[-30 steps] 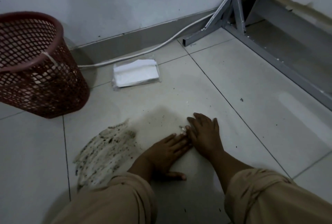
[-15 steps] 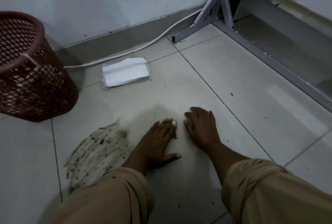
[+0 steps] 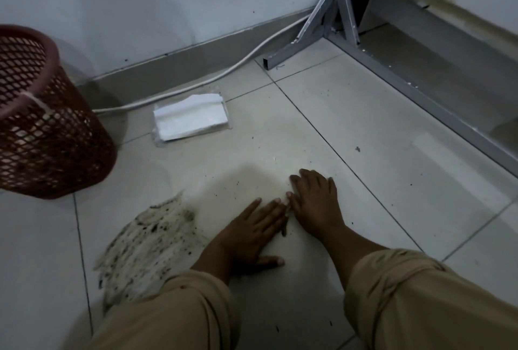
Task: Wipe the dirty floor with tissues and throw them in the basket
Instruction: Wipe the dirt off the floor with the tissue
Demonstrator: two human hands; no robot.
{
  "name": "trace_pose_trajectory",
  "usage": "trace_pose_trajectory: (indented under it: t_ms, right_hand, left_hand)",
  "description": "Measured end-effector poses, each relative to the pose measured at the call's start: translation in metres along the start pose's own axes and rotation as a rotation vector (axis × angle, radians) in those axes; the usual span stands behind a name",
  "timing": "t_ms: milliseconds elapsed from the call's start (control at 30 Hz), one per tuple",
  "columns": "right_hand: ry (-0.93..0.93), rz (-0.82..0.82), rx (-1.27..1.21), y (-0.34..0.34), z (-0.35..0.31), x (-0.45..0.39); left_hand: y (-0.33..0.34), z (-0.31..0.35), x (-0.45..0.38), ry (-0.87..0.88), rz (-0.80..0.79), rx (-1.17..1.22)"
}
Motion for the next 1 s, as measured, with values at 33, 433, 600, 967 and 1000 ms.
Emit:
trace_pose_trajectory:
  t_ms: [33, 433, 600, 967, 1000]
  right_hand:
    - [0.007, -0.002, -0.005, 0.000, -0.001, 0.000]
    - [0.089, 0.051, -0.110, 0.005, 0.005, -0.002]
    - [0.054, 0.124, -0.125, 0.004, -0.024, -0.013]
    - [-0.028, 0.014, -0.569, 0.001, -0.106, -0.034]
    - [0.013, -0.080, -0.670, 0.002, -0.113, -0.036]
  left_hand:
    - [0.001, 0.002, -0.002, 0.031, 0.001, -0.010]
    - [-0.028, -0.088, 0.029, -0.644, 0.158, 0.081]
    - [-0.040, -0.054, 0.046, -0.355, 0.440, 0.008]
    - [-0.056, -0.056, 0.066, -0.585, 0.483, 0.393]
    - [-0.060, -0.063, 0.069, -0.646, 0.514, 0.466]
Point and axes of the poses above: each hand's wrist, its own x-axis away from the middle knuckle, its own y-axis out of the palm, z = x × y, the point moved 6 cm from there along -x, towards the middle knuckle, and after that the axes turned 4 degrees about -z, right-handed, at the moved point
